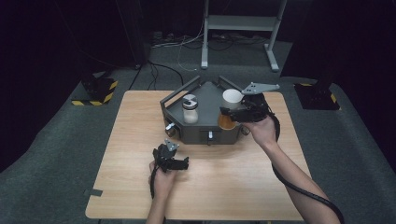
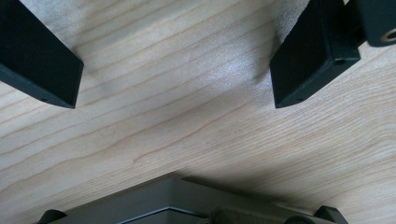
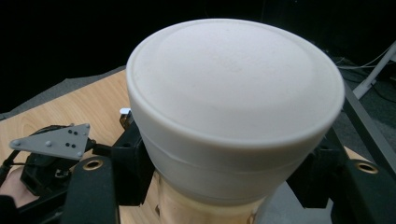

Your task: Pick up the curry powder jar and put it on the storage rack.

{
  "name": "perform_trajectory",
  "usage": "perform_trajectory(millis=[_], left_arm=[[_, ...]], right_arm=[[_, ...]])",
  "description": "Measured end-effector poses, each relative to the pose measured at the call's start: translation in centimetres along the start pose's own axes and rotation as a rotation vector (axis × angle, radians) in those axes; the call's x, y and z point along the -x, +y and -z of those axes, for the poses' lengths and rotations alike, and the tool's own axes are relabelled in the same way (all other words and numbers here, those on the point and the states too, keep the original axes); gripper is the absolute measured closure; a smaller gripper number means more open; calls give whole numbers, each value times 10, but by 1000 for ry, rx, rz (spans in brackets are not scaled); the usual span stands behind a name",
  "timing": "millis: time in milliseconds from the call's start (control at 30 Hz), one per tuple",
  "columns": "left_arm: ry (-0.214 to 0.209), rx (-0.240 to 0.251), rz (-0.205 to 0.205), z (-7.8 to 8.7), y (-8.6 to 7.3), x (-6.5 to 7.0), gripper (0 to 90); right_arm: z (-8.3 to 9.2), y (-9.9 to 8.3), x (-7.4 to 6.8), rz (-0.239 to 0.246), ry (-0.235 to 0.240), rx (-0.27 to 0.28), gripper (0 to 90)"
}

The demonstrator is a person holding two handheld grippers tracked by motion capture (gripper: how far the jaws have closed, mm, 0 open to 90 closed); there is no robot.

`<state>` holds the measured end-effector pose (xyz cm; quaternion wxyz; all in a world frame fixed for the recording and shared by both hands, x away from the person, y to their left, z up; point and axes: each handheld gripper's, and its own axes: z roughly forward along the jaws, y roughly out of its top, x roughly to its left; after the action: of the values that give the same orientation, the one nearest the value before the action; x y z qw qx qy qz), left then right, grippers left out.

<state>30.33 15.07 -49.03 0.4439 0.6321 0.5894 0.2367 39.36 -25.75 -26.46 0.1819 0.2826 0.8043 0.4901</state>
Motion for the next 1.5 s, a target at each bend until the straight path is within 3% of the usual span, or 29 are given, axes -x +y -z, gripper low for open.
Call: perform_trajectory(millis=[1033,1500], left_arm=[[0,1,1,0,0,0,26],[1,2,2,0,0,0,26]], right_arm=[[-41,7,-1,-43,-115,-32,348],[-50,3,2,-57,-132,-51,349]])
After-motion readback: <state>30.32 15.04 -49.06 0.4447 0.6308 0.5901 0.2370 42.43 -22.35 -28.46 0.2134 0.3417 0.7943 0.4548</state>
